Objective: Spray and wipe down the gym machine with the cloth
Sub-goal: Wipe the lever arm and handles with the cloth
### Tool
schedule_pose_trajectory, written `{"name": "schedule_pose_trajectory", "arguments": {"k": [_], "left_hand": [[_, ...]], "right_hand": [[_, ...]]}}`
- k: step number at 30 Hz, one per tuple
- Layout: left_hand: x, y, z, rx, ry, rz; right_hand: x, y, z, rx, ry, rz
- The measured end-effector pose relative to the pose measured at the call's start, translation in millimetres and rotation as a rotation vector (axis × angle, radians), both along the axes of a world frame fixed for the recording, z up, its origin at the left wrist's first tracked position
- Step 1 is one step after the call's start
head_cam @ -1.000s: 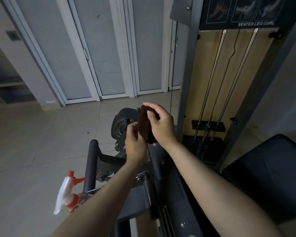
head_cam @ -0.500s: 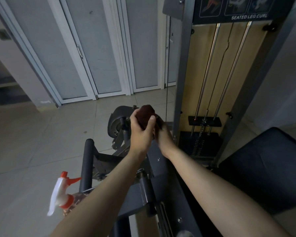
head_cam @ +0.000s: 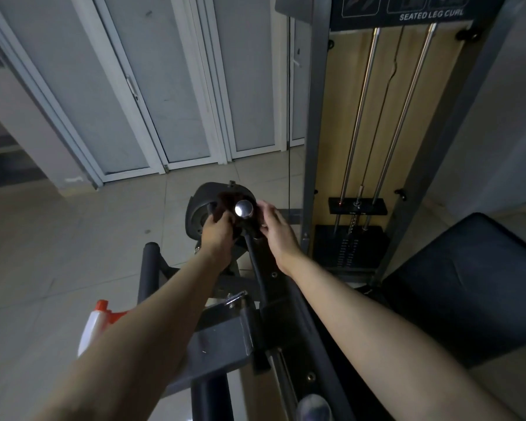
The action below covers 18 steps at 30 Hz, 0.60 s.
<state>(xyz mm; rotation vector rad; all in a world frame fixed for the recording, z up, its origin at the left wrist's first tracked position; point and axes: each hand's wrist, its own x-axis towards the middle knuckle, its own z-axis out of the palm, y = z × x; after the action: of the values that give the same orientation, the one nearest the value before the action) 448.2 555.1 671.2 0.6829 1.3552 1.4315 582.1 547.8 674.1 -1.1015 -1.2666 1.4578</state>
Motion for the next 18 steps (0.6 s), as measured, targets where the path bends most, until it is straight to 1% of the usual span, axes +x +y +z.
{"name": "schedule_pose_trajectory", "arguments": {"k": [3,5,7,10,12,14,18], "left_hand": [[4,-16,-13,0.058,0.093,-0.018],[8,-24,-12,0.148,0.104,0.0],[10,-34,-11,0.234,0.207,-0.005],[10,-43,-12,0.29,0.499,-0.04],[10,-35,-12,0.302,0.62,-0.019],[16,-23,-7,0.295,0.682,0.021],[23,-8,-7,0.251,0.696,0.045]], "right_hand": [[2,2,-10,0.045,-0.26,-0.024],[2,5,-18,0.067,-0.36,-0.023],[3,8,-18,0.072,-0.354,-0.041],[2,12,-12,0.109,-0.338,-0.075],[0,11,-12,0.122,-0.323,-0.081],[0,9,-14,0.13,-0.339,-0.08],[1,10,-19,0.093,-0.346,-0.116]]}}
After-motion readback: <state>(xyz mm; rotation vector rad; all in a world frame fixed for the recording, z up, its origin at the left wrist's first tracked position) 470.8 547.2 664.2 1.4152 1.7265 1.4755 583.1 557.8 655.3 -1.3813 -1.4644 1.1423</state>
